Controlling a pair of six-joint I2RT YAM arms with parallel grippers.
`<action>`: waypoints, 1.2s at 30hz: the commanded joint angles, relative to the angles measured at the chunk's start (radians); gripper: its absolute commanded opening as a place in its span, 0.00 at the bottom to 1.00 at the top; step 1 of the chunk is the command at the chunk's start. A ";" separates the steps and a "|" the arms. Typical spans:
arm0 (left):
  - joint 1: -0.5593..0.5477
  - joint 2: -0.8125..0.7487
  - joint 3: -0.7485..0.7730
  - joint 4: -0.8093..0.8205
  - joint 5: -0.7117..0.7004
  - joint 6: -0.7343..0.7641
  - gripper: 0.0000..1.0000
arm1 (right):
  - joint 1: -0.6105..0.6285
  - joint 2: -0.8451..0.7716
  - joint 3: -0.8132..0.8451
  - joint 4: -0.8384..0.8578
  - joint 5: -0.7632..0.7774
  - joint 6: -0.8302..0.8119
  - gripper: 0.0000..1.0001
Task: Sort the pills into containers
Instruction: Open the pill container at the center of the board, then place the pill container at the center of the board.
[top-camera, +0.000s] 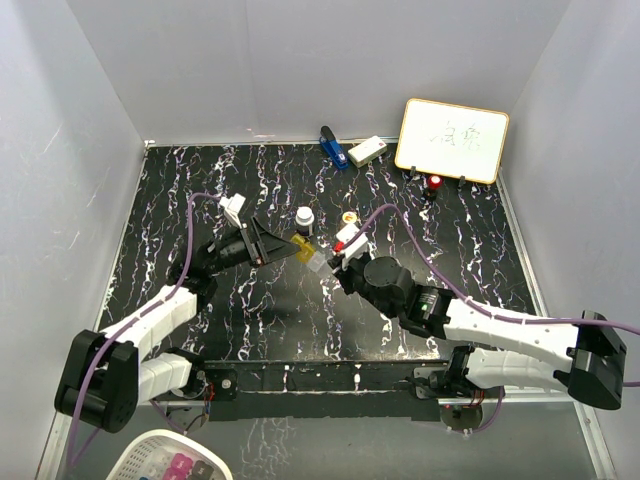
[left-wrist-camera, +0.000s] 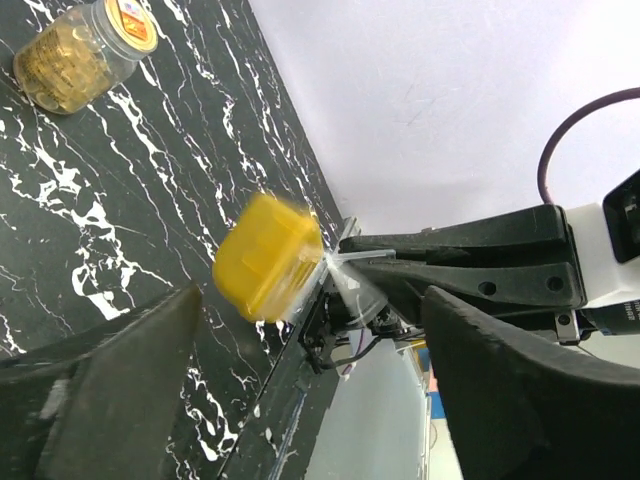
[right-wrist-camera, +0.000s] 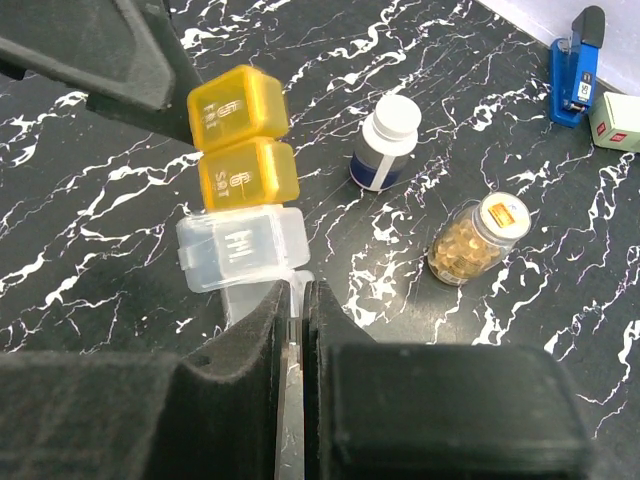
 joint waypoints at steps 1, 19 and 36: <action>-0.003 -0.036 -0.017 0.028 -0.002 0.008 0.99 | -0.005 0.008 0.027 0.061 0.012 0.022 0.00; -0.003 -0.385 -0.005 -0.438 -0.370 0.283 0.99 | -0.013 0.208 0.069 0.053 -0.040 0.137 0.00; -0.003 -0.346 -0.001 -0.439 -0.372 0.299 0.99 | -0.193 0.396 0.050 0.214 -0.409 0.238 0.00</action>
